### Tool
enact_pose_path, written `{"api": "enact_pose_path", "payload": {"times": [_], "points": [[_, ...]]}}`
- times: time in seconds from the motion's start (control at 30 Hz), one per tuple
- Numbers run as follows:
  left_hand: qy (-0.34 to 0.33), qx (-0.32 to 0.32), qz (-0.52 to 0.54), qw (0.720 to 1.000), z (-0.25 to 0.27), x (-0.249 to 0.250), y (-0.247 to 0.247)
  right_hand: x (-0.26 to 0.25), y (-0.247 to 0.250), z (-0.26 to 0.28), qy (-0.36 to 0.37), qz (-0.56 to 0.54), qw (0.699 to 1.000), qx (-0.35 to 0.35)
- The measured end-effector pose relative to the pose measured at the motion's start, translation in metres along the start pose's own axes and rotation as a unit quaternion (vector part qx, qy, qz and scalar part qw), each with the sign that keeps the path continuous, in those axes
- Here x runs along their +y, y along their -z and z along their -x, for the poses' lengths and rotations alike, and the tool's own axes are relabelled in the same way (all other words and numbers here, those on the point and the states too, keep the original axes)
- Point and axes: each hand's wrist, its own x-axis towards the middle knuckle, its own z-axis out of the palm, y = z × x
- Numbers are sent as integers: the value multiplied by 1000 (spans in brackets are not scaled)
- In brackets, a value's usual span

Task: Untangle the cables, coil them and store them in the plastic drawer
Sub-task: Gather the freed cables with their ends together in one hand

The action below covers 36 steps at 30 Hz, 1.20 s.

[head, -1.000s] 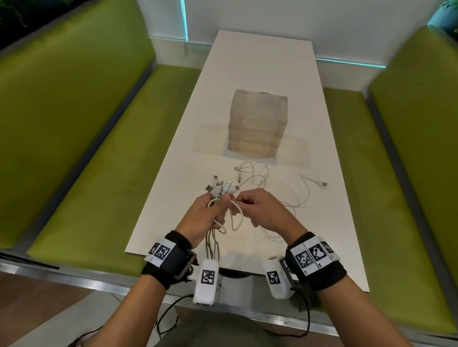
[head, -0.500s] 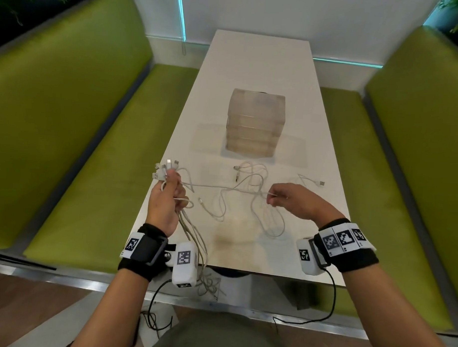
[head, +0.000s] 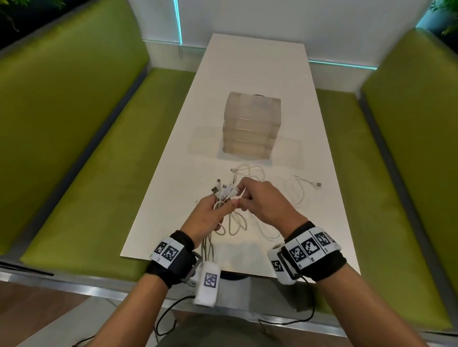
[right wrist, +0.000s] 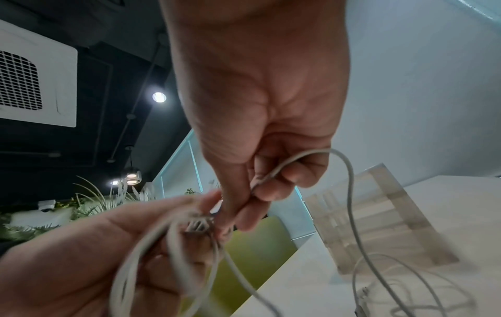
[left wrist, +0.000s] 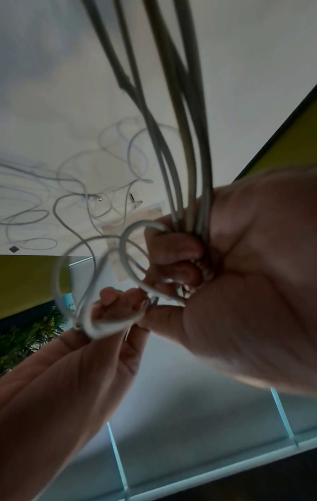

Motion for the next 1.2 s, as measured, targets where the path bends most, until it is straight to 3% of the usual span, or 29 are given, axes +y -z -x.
{"api": "enact_pose_path", "payload": {"times": [0.1, 0.2, 0.3, 0.4, 0.5, 0.57, 0.67, 0.77, 0.87, 0.97, 1.07, 1.2], "points": [[14, 27, 11, 999, -2, -2, 8, 2, 2, 0, 7, -6, 998, -66], [26, 105, 64, 992, -5, -3, 23, 15, 8, -2, -8, 27, 995, -94], [23, 173, 128, 976, -7, -3, 44, 30, 18, -4, -30, 54, 996, -69], [9, 196, 164, 967, -8, -5, 51, 38, 23, -8, -35, 62, 996, -45], [1, 213, 215, 953, -10, -6, 51, 47, 19, -15, -48, 144, 988, 4], [-1, 242, 267, 933, -11, -6, 57, 62, 22, -18, -93, 196, 976, 34], [5, 275, 269, 923, -10, -6, 68, 79, 31, -18, -129, 115, 983, 66], [7, 233, 205, 951, -8, -6, 65, 58, 37, -7, -65, -64, 996, 9], [5, 161, 127, 979, -6, -5, 50, 25, 28, 9, -12, -71, 991, -111], [-3, 115, 78, 990, -5, -7, 36, 13, -1, 21, -24, -89, 976, -196], [-5, 106, 61, 992, -3, -8, 28, 20, -32, 30, -22, -69, 973, -218], [-6, 108, 85, 991, -2, -9, 30, 35, -67, 39, -48, -32, 979, -198]]}}
